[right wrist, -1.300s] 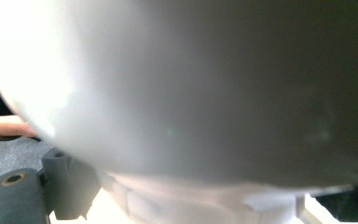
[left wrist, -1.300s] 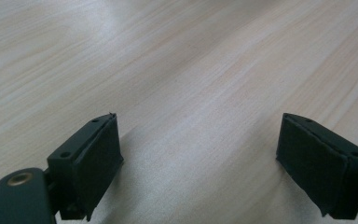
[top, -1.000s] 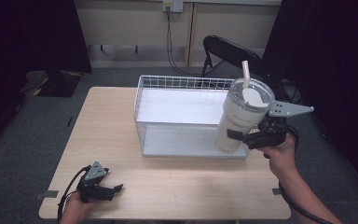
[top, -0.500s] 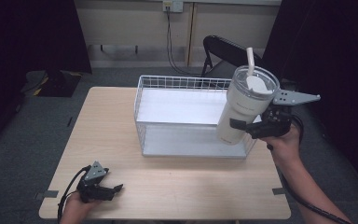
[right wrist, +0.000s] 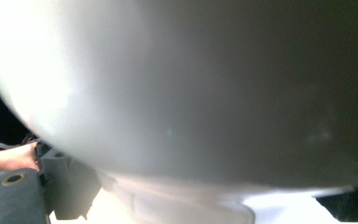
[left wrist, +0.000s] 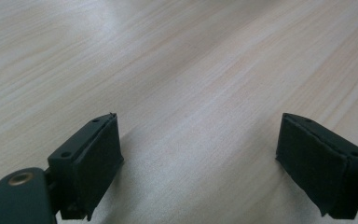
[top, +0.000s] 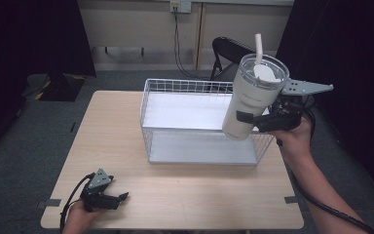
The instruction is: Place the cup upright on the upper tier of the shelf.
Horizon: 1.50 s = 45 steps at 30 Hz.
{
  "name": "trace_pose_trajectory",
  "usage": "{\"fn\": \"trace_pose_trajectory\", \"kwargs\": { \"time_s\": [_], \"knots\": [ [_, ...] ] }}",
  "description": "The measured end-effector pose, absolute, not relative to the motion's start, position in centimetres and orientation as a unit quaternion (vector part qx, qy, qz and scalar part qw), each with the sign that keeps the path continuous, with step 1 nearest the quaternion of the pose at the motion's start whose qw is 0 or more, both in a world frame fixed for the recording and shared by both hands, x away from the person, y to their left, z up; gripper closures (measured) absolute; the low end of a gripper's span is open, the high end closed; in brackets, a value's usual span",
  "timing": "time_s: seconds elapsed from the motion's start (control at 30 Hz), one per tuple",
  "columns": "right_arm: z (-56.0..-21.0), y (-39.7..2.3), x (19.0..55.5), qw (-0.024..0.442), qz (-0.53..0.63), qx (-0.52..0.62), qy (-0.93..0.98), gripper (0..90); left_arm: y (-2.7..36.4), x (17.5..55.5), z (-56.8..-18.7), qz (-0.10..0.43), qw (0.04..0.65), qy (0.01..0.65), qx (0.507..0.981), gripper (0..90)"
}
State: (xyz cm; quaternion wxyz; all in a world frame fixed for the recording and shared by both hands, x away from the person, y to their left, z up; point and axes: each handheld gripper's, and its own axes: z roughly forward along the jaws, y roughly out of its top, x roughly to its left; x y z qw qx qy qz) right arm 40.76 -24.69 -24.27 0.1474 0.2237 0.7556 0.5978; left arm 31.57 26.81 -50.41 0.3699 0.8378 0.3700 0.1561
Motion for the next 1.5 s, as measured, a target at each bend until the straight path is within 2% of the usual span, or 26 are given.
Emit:
{"fn": "trace_pose_trajectory", "kwargs": {
  "time_s": [0.77,1.5],
  "knots": [
    [-24.8,-24.0,44.2,0.175,0.588,0.255,0.748,10.6,26.8,31.6,-50.4,0.156,0.370,0.370,0.838,13.2],
    [-25.1,-23.2,46.0,0.194,0.579,0.279,0.741,10.6,26.8,31.6,-50.4,0.156,0.371,0.371,0.837,13.2]
  ]
}}
